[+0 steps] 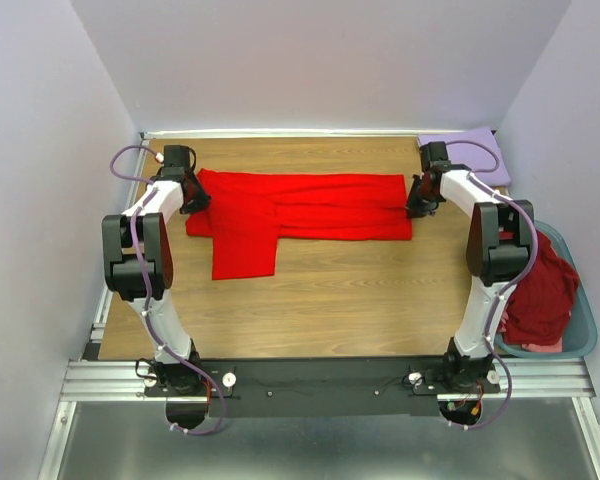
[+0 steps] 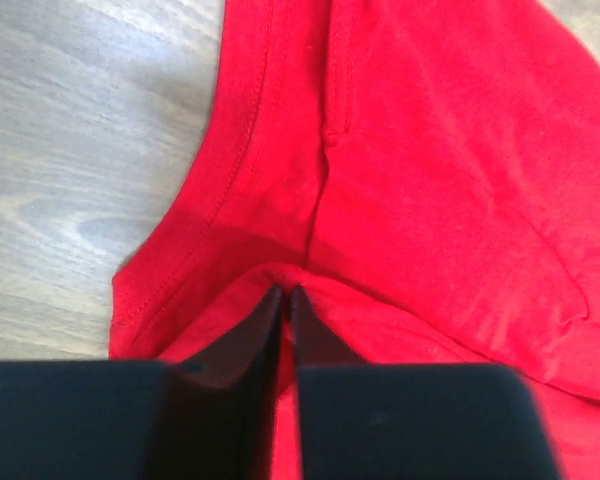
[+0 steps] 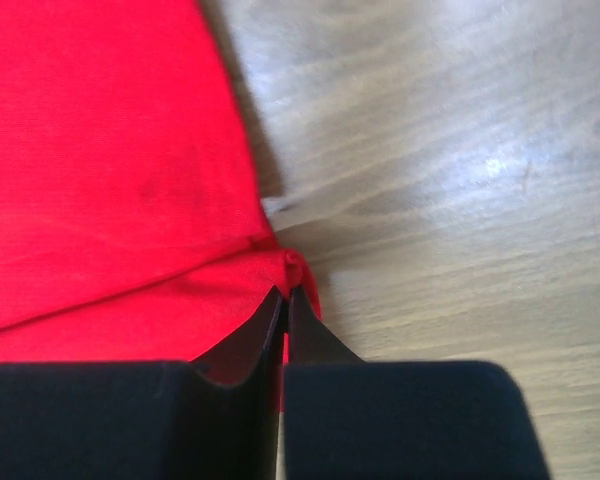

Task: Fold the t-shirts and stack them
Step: Fold the tshirt

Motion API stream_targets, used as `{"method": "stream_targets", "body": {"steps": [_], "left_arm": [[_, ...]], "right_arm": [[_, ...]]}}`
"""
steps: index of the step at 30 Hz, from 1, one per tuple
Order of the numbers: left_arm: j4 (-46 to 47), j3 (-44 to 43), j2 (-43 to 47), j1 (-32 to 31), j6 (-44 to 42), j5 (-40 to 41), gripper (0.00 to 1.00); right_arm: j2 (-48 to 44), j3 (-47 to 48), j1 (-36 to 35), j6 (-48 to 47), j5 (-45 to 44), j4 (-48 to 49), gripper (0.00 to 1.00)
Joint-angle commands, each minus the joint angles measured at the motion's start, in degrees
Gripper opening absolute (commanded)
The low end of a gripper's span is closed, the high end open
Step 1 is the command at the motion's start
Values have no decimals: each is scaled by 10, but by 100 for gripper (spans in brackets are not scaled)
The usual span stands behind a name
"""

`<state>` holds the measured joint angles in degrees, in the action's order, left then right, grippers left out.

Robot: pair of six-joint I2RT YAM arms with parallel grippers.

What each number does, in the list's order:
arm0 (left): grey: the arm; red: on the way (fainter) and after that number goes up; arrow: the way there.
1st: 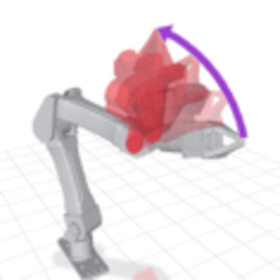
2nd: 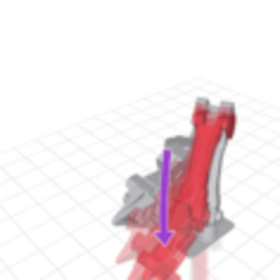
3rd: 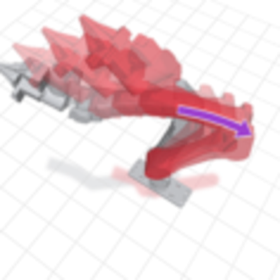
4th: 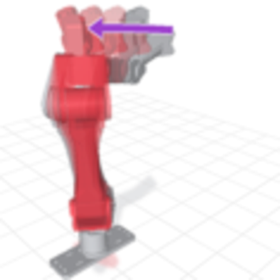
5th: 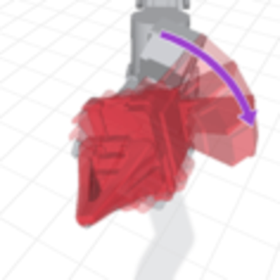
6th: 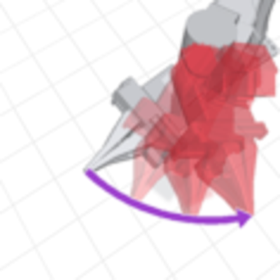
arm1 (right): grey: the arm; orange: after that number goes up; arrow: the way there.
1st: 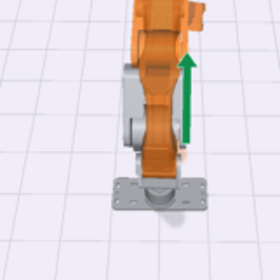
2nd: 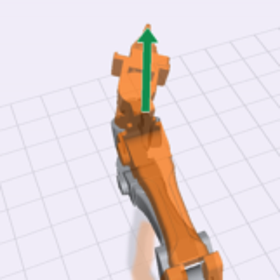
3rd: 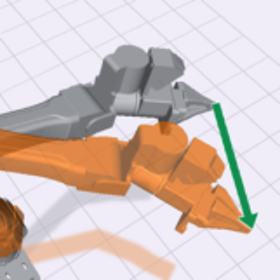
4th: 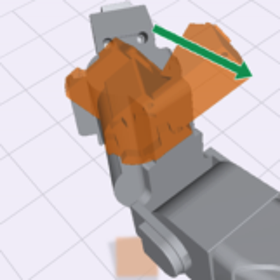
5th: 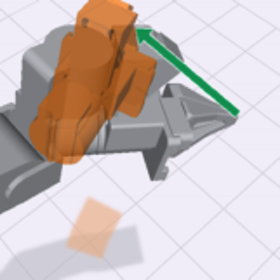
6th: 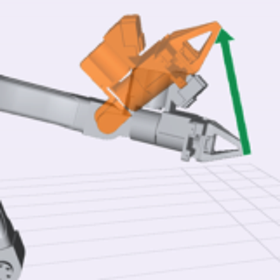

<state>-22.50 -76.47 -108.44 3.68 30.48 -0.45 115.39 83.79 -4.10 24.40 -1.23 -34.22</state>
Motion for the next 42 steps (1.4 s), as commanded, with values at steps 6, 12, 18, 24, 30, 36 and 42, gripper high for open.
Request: {"method": "stream_targets", "body": {"steps": [6, 12, 18, 24, 30, 36, 42], "left_arm": [[27, 4, 57, 5, -3, 30, 65], [11, 82, 165, -28, -10, 68, 67], [3, 234, 263, -132, 18, 110, 68], [8, 316, 279, -233, 67, 122, 67], [-7, 313, 231, -278, 73, 176, 59], [-17, 307, 183, -295, 76, 179, 40], [-36, 265, 178, -299, 70, 200, 0]], "right_arm": [[-51, 16, 2, -16, 41, 12, 36], [-147, -65, 3, -22, 59, 12, 64], [-259, -143, 3, -28, 85, 11, 69], [-332, -207, 3, -28, 114, 9, 74], [-362, -245, 3, -34, 120, 9, 74], [-371, -265, 3, -39, 120, 9, 74], [-362, -257, 2, -44, 130, 9, 74]]}}
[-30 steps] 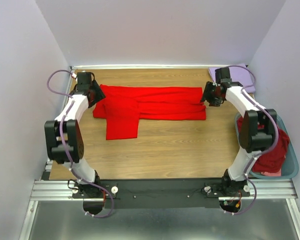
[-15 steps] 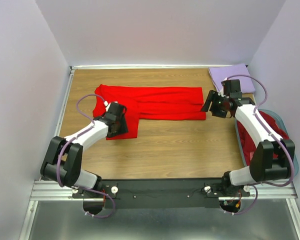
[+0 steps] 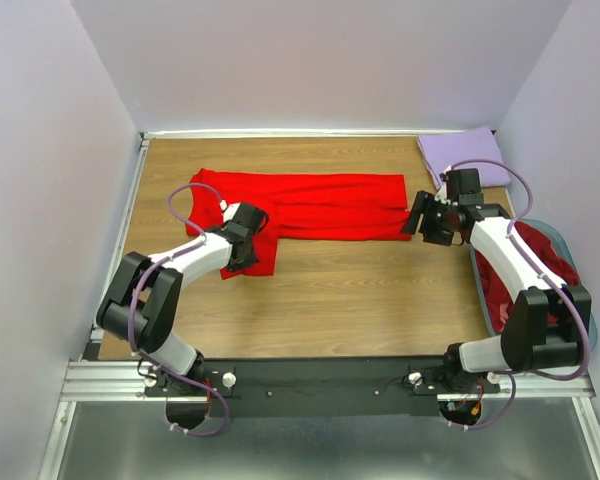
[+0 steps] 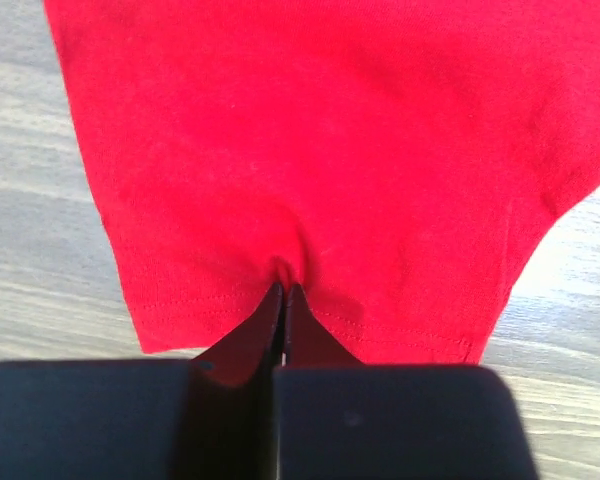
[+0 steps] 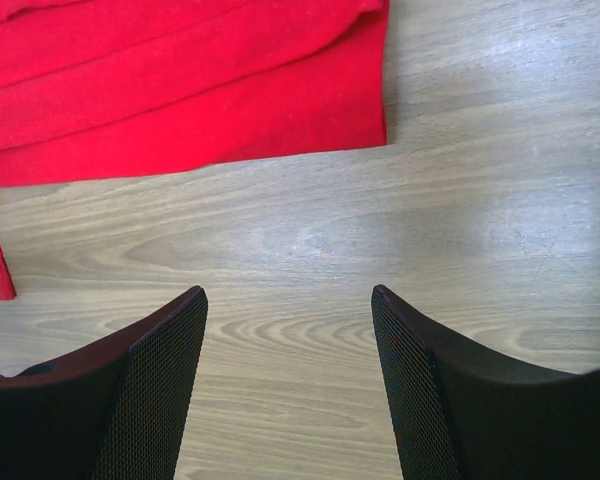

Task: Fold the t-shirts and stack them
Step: Fold the tshirt

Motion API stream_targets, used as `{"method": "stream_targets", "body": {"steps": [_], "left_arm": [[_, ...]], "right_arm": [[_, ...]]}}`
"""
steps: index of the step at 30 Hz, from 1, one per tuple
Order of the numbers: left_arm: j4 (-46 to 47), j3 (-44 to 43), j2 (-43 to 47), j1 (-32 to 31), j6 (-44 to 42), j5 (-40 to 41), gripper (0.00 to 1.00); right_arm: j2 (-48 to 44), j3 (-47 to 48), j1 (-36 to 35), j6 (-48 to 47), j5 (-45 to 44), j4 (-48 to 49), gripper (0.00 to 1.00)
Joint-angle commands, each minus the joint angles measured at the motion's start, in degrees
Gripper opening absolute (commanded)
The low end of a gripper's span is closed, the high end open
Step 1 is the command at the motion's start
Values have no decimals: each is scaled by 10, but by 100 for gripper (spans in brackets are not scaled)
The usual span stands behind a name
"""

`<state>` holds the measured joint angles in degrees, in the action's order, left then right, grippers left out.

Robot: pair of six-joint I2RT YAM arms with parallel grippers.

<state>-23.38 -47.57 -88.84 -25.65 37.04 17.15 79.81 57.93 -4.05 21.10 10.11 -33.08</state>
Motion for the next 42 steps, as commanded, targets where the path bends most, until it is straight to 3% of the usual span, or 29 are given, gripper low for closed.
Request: {"method": "stream_targets", "body": {"steps": [1, 7, 11, 17, 21, 28, 31, 32, 35, 42], "left_arm": [[-32, -39, -20, -5, 0, 32, 0], [-50, -209, -66, 11, -64, 98, 0], [-57, -361, -162, 38, -99, 116, 0], [-40, -507, -277, 75, -137, 114, 0], [-21, -565, -329, 81, -166, 121, 0], [39, -583, -362, 82, -171, 112, 2], [33, -596, -376, 82, -165, 110, 18], [34, -595, -377, 83, -162, 110, 37], [32, -590, -362, 89, -154, 94, 69], [43, -505, -230, 111, -128, 75, 73]], "right_arm": [[-4, 3, 3, -11, 17, -2, 74], [10, 8, 3, -13, 48, -3, 73], [8, 5, 2, -12, 72, -3, 73], [9, 7, 2, -14, 82, -3, 73], [23, 16, 0, -16, 91, -1, 73], [49, 48, -4, -15, 94, 6, 73], [69, 63, -5, -7, 91, 18, 72], [82, 73, -5, -5, 90, 21, 72], [104, 88, -5, 5, 91, 38, 71], [139, 97, -4, 20, 80, 77, 70]]}}
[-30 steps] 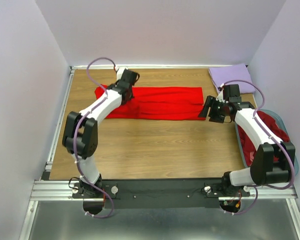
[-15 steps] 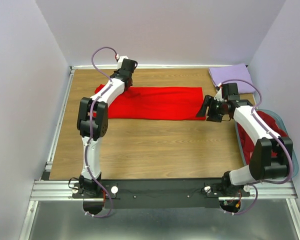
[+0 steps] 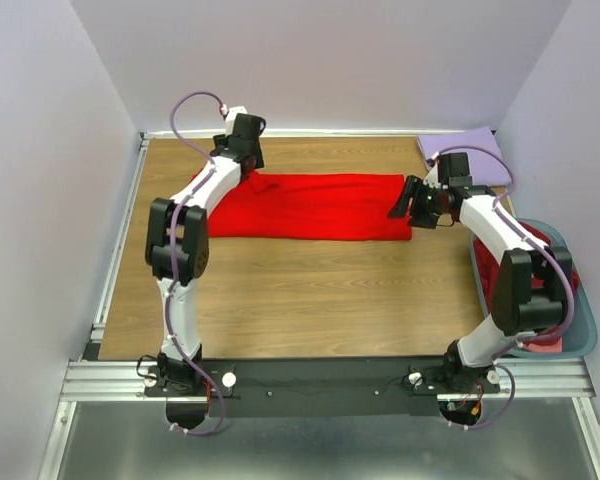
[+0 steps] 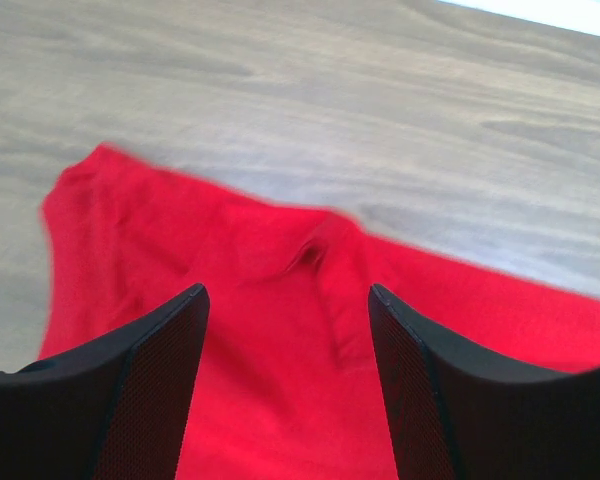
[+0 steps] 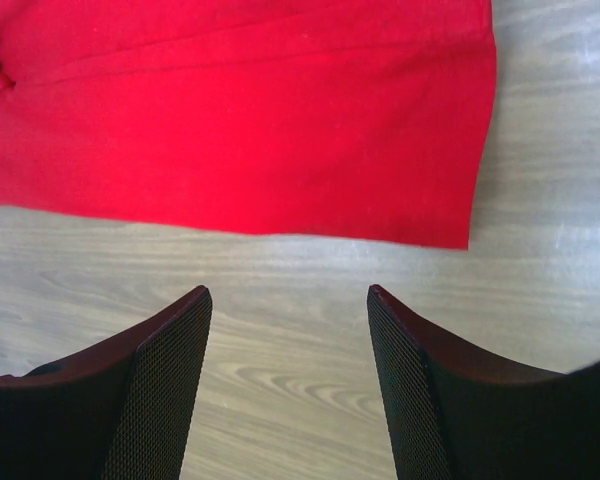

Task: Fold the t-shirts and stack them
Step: Fold the tshirt

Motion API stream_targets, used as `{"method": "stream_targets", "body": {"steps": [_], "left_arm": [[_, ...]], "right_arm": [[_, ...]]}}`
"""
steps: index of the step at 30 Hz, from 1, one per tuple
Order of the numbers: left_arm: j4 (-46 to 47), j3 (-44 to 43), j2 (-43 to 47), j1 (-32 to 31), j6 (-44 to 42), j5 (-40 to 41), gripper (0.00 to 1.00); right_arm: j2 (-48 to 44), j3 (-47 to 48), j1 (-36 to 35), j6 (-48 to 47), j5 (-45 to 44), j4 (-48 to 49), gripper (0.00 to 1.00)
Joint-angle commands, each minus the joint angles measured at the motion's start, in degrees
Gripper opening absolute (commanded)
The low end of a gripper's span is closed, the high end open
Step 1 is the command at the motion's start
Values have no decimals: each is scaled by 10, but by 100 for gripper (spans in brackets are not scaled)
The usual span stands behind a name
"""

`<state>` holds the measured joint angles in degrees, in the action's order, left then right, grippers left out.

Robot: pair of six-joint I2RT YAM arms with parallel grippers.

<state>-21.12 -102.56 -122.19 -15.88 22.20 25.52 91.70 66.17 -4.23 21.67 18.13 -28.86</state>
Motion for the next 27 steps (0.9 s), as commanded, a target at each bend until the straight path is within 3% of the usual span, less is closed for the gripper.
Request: {"method": "stream_targets", "body": {"steps": [1, 4, 8, 11, 20, 27], "left_arm": [[25, 64, 141, 13, 24, -8, 73], [38, 156, 189, 19, 52, -11, 68], [60, 270, 228, 44, 78, -43, 45], [64, 332, 216, 77, 91, -78, 35], [69, 365, 164, 132, 111, -104, 25], [80, 478, 197, 178, 132, -188, 21]], "right_arm": [[32, 16, -3, 21, -1, 46, 70], [51, 16, -3, 35, 9, 84, 68], [101, 21, -2, 59, 29, 125, 61], [129, 21, 0, 71, 40, 147, 53], [178, -36, 33, 122, 67, 216, 48], [114, -167, 90, 165, 74, 209, 48]]}}
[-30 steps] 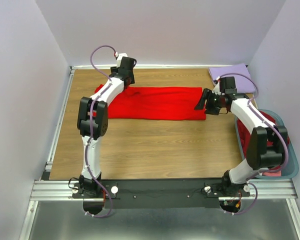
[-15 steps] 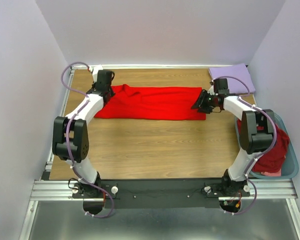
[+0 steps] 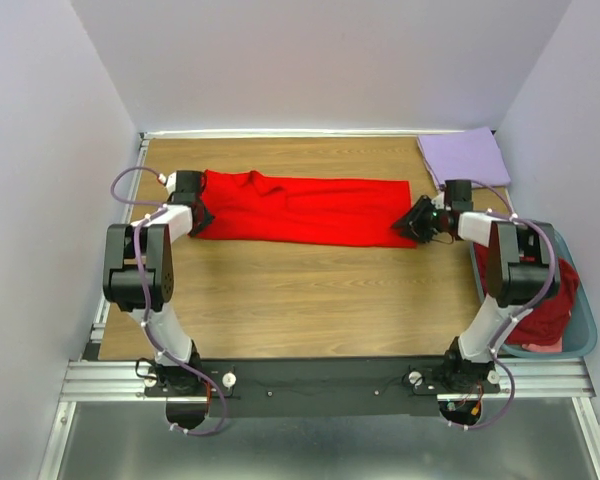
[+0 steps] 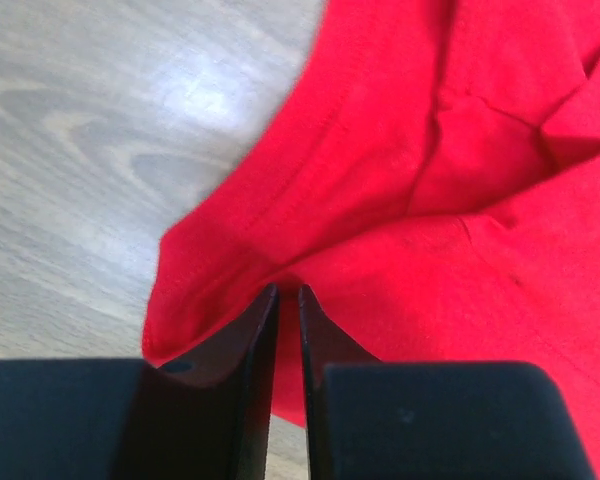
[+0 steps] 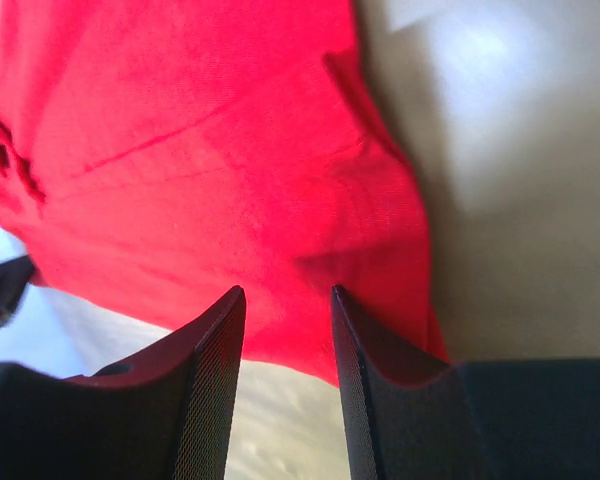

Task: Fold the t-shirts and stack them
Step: Fold the tshirt

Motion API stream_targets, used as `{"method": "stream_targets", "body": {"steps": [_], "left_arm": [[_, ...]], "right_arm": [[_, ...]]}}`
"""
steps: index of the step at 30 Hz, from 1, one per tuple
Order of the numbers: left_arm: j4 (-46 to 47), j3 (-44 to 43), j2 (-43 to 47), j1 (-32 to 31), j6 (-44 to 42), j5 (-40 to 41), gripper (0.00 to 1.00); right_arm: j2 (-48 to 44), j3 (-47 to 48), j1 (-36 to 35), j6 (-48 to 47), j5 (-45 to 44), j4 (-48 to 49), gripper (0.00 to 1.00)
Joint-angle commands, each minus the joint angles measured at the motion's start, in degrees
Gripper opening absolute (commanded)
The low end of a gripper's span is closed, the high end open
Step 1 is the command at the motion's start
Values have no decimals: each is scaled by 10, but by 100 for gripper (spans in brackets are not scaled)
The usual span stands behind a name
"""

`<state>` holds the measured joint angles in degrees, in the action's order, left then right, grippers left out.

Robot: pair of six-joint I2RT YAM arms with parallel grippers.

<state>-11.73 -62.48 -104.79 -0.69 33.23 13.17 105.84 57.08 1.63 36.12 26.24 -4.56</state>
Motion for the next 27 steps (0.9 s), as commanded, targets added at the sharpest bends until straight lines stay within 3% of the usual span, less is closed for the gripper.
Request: {"method": "stream_targets", "body": {"steps": [1, 5, 8, 13, 15, 18, 19, 20, 24, 27], "left_arm": [[-15, 92, 32, 27, 25, -69, 21], [-24, 173, 99, 32, 31, -98, 21], [-42, 248, 230, 33, 32, -106, 21], [-92, 264, 382, 32, 34, -98, 31], [-99, 254, 432, 28, 34, -108, 41], [-83, 236, 450, 18, 32, -160, 48], [-66, 224, 438, 12, 36, -174, 49], [-66, 224, 438, 12, 37, -174, 49], [-27, 183, 365, 9, 30, -197, 49], [-14, 143, 311, -9, 11, -193, 49]], "right_arm": [[-39, -94, 35, 20, -5, -36, 48], [-117, -190, 49, 9, -7, -76, 50], [-220, -211, 49, -28, -45, -148, 55], [-316, -155, 37, -74, -65, -207, 56], [-327, -105, -2, -90, -63, -210, 55], [-308, -45, -88, -119, -118, -210, 54], [-272, -1, -181, -133, -137, -208, 53], [-252, 21, -182, -142, -138, -207, 53], [-131, 148, -318, -191, -186, -204, 50], [-39, 250, -375, -230, -191, -203, 47]]}}
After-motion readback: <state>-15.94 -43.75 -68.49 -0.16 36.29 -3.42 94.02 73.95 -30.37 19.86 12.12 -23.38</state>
